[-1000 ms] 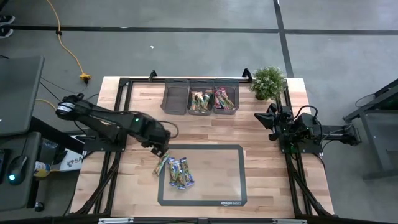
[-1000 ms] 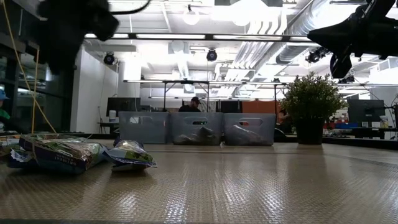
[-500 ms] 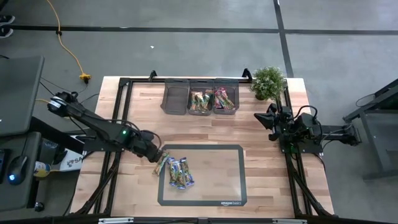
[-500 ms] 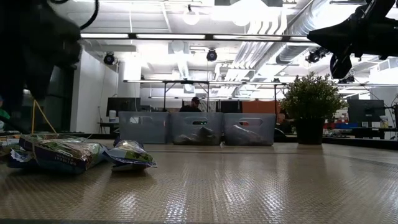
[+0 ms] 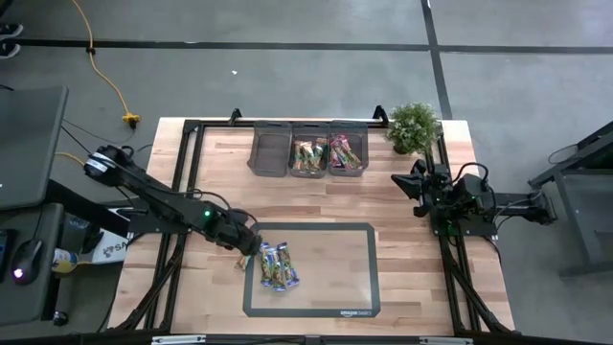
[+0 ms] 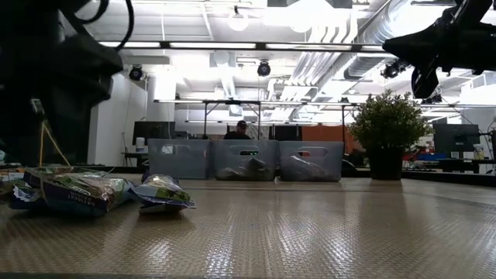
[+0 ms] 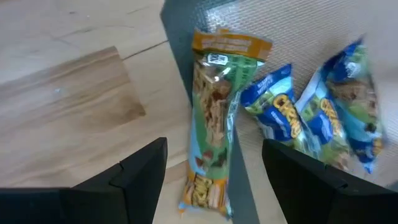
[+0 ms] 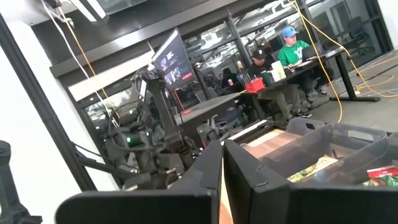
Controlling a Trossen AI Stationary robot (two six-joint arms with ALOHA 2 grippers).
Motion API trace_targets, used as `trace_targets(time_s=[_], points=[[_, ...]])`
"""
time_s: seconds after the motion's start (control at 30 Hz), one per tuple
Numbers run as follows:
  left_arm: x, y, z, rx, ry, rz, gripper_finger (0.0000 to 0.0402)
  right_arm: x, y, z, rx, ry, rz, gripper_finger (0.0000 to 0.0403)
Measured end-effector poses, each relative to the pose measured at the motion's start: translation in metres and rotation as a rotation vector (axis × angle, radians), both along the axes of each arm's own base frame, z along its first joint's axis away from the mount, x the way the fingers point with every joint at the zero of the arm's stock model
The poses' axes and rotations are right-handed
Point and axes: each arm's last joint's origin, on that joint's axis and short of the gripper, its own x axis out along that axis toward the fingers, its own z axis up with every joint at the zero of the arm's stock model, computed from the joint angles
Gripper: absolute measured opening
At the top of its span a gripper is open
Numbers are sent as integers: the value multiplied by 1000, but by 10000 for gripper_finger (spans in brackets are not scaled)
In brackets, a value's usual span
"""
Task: Pick and place Granola Bars by type
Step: Put the orange granola bar into the middle black bin
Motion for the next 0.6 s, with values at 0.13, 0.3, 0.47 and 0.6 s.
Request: trace_targets(time_s=[0.13, 0.3, 0.47, 0.6], points=[[6, -3, -12, -3, 39, -27, 260, 1, 0, -1, 0, 12, 1, 0], [10, -7, -21, -23, 73, -51, 260, 2, 0, -2, 0, 31, 3, 0], [15, -10, -25, -67, 58, -98, 260, 2, 0, -3, 0, 41, 4, 0], [17, -12, -27, -80, 64, -115, 260, 3, 0, -4, 0, 49, 4, 0]])
